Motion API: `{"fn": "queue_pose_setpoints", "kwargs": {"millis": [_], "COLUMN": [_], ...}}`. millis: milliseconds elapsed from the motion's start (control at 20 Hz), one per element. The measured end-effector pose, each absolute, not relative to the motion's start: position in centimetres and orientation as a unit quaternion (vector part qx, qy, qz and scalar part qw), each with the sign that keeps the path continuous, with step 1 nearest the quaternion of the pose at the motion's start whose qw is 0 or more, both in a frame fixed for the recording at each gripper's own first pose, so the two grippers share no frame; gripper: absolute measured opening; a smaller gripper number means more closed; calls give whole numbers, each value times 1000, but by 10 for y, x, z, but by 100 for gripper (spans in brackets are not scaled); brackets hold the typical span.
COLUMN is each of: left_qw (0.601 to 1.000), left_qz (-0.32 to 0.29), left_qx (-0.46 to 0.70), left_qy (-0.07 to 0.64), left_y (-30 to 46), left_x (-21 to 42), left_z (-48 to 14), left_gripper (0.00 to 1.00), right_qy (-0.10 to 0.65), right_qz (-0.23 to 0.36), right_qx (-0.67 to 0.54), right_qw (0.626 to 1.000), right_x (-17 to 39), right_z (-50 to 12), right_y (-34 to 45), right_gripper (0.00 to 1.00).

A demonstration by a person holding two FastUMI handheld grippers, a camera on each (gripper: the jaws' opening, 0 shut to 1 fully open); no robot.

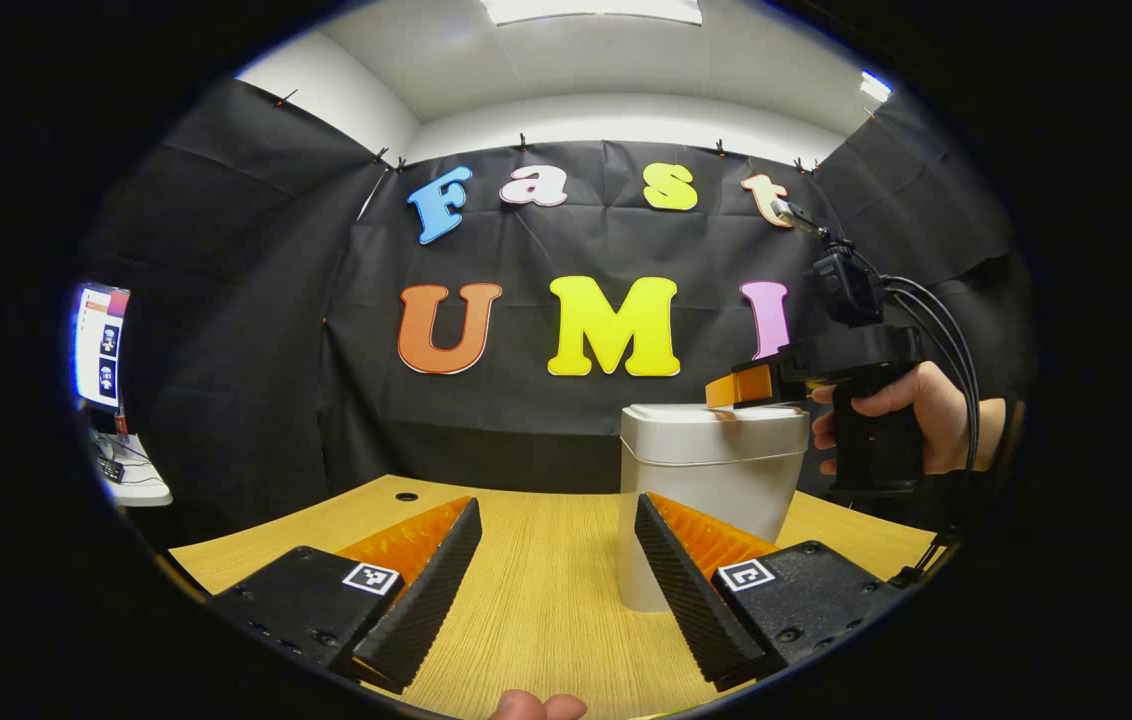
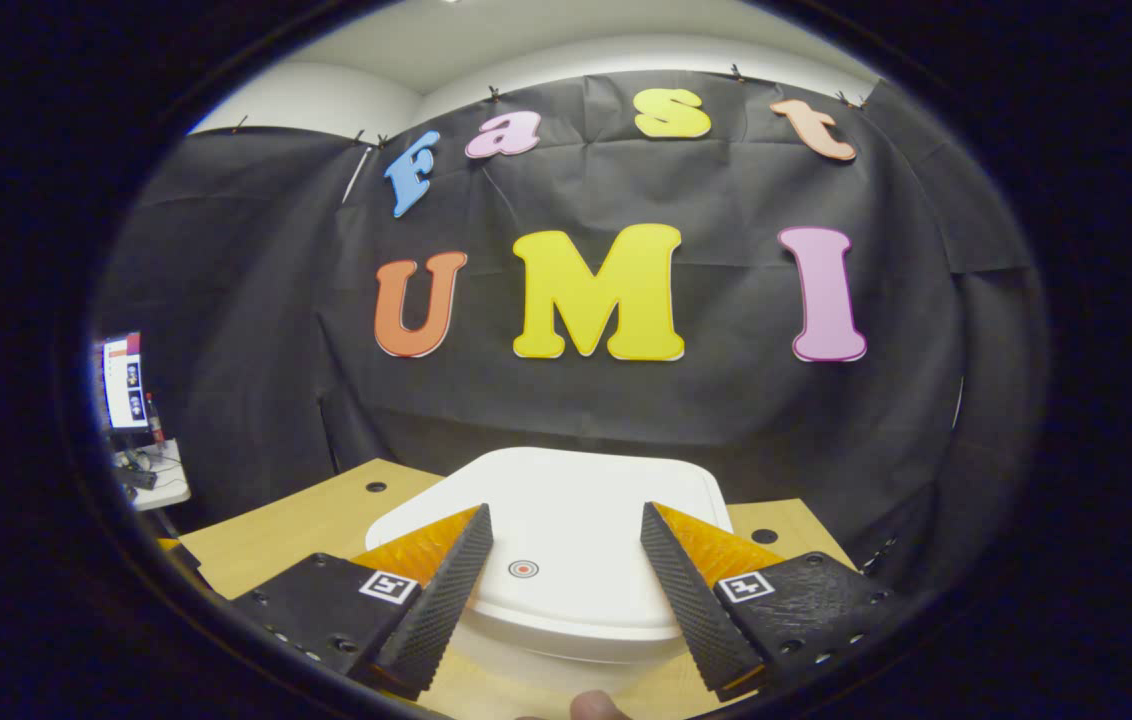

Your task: Press the lid of the desktop garbage bin to open it, pick up the crumpled paper on the desktop and throw it into the bin, then pick up the pop can on the desktop and drop it into the bin, and finally close the garbage bin lid.

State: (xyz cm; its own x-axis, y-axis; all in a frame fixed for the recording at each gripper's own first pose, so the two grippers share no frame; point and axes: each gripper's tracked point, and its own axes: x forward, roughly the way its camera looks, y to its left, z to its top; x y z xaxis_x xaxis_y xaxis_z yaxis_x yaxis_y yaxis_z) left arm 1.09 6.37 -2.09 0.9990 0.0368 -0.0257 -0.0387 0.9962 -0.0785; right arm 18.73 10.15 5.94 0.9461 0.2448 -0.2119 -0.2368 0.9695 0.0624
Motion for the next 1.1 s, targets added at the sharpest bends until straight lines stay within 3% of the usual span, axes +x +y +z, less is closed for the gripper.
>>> {"fn": "queue_pose_setpoints", "kwargs": {"millis": [500, 1100], "left_qw": [999, 999], "left_qz": [13, -15], "left_qx": [-40, -35], "left_qy": [11, 1], "left_y": [58, 27], "left_x": [10, 5], "left_z": [-21, -13], "left_gripper": [99, 99], "right_qy": [40, -16], "right_qz": [110, 50], "right_qx": [64, 26], "right_qw": [991, 998], "right_x": [100, 4], "right_z": [84, 36], "right_y": [64, 27], "right_gripper": [93, 93]}}
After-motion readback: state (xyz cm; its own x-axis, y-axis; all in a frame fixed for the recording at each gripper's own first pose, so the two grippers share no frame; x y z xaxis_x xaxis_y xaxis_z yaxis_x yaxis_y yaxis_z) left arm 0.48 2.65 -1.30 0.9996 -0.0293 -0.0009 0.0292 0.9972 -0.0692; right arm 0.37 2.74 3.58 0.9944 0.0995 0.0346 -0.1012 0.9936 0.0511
